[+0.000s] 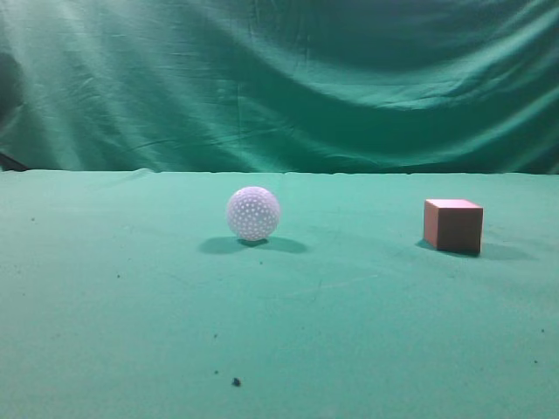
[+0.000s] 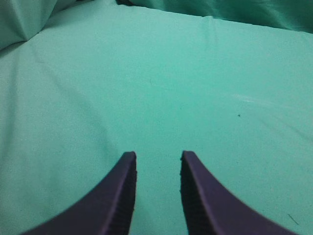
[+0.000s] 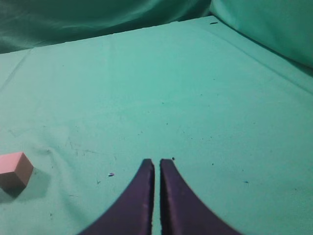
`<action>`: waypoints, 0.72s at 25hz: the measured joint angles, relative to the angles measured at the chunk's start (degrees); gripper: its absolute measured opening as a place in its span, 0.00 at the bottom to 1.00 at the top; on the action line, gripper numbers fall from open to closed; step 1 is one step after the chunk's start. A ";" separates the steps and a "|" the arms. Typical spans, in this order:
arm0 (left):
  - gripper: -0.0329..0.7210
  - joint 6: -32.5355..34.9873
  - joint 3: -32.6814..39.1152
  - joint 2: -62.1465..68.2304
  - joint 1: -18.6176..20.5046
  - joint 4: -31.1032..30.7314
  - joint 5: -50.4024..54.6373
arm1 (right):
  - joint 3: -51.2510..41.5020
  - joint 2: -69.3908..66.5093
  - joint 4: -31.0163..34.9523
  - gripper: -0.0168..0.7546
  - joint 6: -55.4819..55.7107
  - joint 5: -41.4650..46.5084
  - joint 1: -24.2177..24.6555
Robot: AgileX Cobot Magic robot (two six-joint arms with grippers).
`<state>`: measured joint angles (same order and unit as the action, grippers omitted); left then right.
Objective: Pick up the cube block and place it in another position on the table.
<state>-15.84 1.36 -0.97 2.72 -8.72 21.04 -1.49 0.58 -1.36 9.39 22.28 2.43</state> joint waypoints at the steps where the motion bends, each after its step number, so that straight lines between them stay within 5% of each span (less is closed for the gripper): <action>1: 0.39 0.00 0.00 0.00 0.00 0.00 0.00 | 0.00 0.00 0.00 0.02 0.00 0.00 0.00; 18: 0.39 0.00 0.00 0.00 0.00 0.00 0.00 | 0.00 0.00 0.00 0.02 0.00 0.00 0.00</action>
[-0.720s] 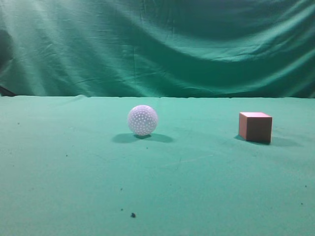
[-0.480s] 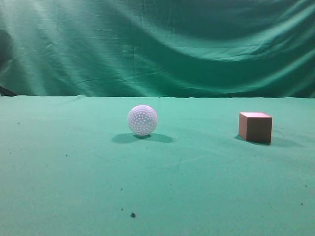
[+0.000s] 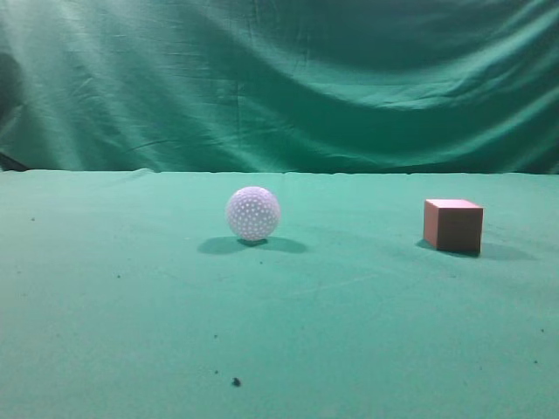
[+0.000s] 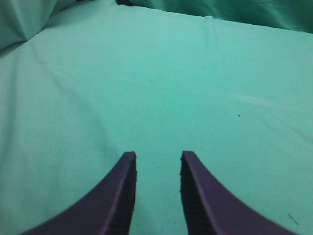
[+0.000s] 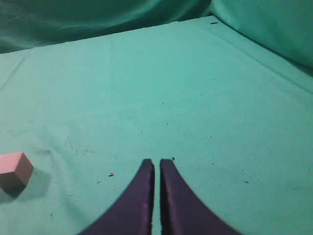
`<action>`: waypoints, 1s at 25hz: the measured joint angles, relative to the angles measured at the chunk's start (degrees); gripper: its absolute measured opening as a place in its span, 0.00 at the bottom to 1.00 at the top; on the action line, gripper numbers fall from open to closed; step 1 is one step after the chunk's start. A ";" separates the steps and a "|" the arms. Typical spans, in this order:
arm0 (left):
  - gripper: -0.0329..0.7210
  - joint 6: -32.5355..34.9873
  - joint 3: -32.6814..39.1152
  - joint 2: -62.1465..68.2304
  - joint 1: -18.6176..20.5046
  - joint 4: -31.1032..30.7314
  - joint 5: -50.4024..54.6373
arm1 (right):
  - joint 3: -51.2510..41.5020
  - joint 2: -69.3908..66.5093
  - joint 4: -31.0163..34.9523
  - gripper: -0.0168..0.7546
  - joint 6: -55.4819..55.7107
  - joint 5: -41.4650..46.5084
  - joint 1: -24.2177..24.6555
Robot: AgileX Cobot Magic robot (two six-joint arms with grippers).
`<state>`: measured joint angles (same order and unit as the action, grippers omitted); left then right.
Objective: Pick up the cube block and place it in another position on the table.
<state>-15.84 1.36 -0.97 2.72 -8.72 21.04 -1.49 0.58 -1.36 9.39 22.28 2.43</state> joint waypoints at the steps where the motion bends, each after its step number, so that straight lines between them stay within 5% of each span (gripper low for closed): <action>1: 0.39 0.00 0.00 0.00 0.00 0.00 0.00 | 0.00 0.00 0.00 0.02 0.00 0.00 0.00; 4: 0.39 0.00 0.00 0.00 0.00 0.00 0.00 | -0.03 0.00 1.21 0.02 0.15 -2.05 0.00; 8: 0.39 0.00 0.00 0.00 0.00 0.00 0.00 | -0.12 0.00 11.22 0.02 1.90 -13.26 0.00; 12: 0.39 0.00 0.00 0.00 0.00 0.00 0.00 | 0.02 0.00 10.88 0.02 -1.50 -23.48 0.00; 17: 0.39 0.00 0.00 0.00 0.00 0.00 0.00 | 8.64 -2.92 10.54 0.02 -2.55 -18.36 0.00; 25: 0.39 0.00 0.00 0.00 0.00 0.00 0.00 | 27.17 -21.01 10.28 0.02 -8.04 3.70 0.00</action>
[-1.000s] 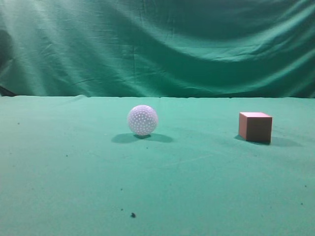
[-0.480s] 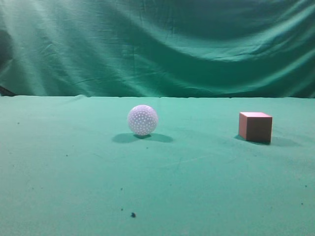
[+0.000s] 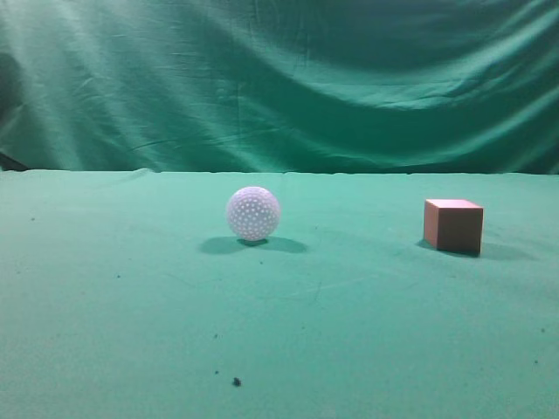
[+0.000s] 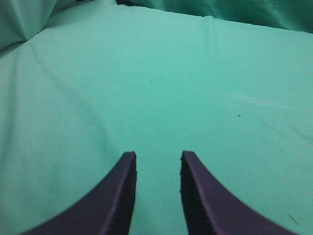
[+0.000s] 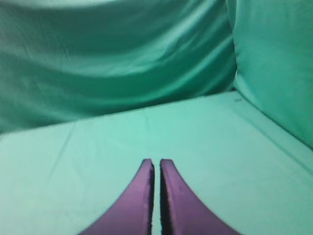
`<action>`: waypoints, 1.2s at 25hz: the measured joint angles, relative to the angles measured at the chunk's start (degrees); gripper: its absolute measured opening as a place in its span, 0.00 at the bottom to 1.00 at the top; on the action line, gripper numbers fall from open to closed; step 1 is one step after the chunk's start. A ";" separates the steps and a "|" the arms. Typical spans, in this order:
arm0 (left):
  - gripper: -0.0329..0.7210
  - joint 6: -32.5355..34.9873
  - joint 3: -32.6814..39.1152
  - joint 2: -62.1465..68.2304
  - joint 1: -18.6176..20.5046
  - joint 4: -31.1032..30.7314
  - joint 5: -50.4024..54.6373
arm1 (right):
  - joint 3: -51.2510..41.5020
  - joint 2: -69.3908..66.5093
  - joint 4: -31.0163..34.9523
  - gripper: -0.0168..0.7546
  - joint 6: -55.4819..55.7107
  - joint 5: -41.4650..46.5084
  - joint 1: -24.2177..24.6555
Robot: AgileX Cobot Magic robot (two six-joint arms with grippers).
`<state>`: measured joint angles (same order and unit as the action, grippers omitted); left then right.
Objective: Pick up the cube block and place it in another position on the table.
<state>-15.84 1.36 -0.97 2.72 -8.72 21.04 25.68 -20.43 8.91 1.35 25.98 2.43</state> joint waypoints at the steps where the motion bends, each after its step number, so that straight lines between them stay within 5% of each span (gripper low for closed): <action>1: 0.39 0.00 0.00 0.00 0.00 0.00 0.00 | 0.50 -1.12 0.00 0.02 -0.23 0.13 0.00; 9: 0.39 0.00 0.00 0.00 0.00 0.00 0.00 | 6.23 -9.45 0.01 0.02 -9.57 6.07 -1.00; 19: 0.39 0.00 0.00 0.00 0.00 0.00 0.00 | 25.56 -37.39 -2.52 0.02 -9.25 27.24 -22.93; 24: 0.39 0.00 0.00 0.00 0.00 0.00 0.00 | 31.73 -53.12 -6.39 0.02 -3.09 32.55 -28.03; 30: 0.39 0.00 0.00 0.00 0.00 0.00 0.00 | 36.13 -66.56 -6.53 0.52 -2.73 34.92 -28.59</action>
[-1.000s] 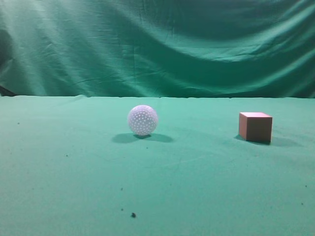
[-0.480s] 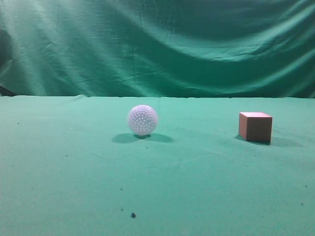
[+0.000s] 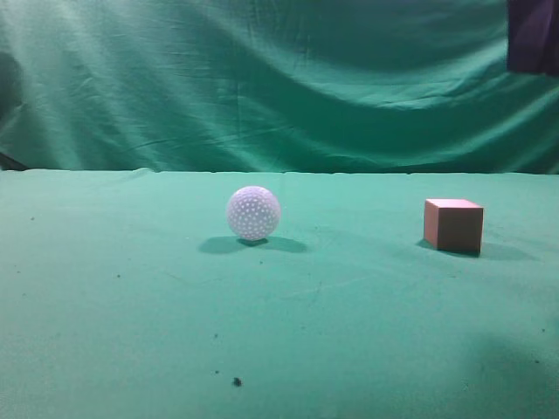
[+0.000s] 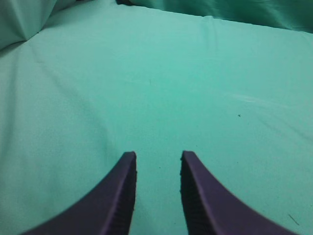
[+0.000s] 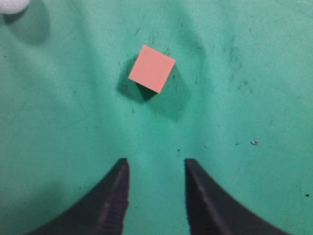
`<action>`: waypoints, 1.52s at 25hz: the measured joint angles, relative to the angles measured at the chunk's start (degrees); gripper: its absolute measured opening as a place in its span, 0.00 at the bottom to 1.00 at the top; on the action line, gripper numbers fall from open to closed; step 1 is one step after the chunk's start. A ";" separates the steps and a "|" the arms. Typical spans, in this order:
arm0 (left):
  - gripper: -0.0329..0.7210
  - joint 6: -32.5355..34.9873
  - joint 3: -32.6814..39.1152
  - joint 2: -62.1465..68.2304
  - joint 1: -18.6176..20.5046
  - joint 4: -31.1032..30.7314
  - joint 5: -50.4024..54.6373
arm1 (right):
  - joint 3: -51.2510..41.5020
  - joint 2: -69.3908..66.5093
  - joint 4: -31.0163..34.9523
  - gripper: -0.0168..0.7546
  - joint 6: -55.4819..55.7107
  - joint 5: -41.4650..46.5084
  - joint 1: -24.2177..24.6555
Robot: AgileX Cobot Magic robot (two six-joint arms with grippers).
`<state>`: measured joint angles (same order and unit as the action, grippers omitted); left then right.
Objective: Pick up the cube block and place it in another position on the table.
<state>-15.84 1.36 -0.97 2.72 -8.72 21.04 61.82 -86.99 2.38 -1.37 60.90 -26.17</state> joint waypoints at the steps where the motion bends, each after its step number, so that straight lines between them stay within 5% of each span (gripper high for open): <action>1: 0.39 0.00 0.00 0.00 0.00 0.00 0.00 | 0.40 -1.65 0.00 0.60 0.00 0.00 0.00; 5: 0.39 0.00 0.00 0.00 0.00 0.00 0.00 | 1.03 -6.37 0.41 0.87 0.14 -1.39 0.00; 11: 0.39 0.00 0.00 0.00 0.00 0.00 0.00 | 1.26 -11.40 1.46 0.86 0.28 -7.80 0.00; 13: 0.39 0.00 0.00 0.00 0.00 0.00 0.00 | 1.26 -12.86 1.46 0.77 0.28 -9.87 0.00; 19: 0.39 0.00 0.00 0.00 0.00 0.00 0.00 | 1.38 -16.17 1.55 0.78 0.65 -14.32 0.00; 22: 0.39 0.00 0.00 0.00 0.00 0.00 0.00 | 1.52 -16.63 1.19 0.58 3.57 -14.16 0.00; 24: 0.39 0.00 0.00 0.00 0.00 0.00 0.00 | 2.41 -16.76 0.61 0.32 4.55 -12.76 0.00; 25: 0.39 0.00 0.00 0.00 0.00 0.00 0.00 | 3.29 -16.76 0.21 0.30 5.00 -11.87 0.00; 34: 0.39 0.00 0.00 0.00 0.00 0.00 0.00 | 21.70 -16.97 -15.52 0.31 13.88 -4.91 0.65; 38: 0.39 0.00 0.00 0.00 0.00 0.00 0.00 | 29.88 -21.10 -15.98 0.31 14.85 -3.27 4.09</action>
<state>-15.84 1.36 -0.97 2.72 -8.72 21.04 91.70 -108.09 -13.60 13.48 57.63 -22.08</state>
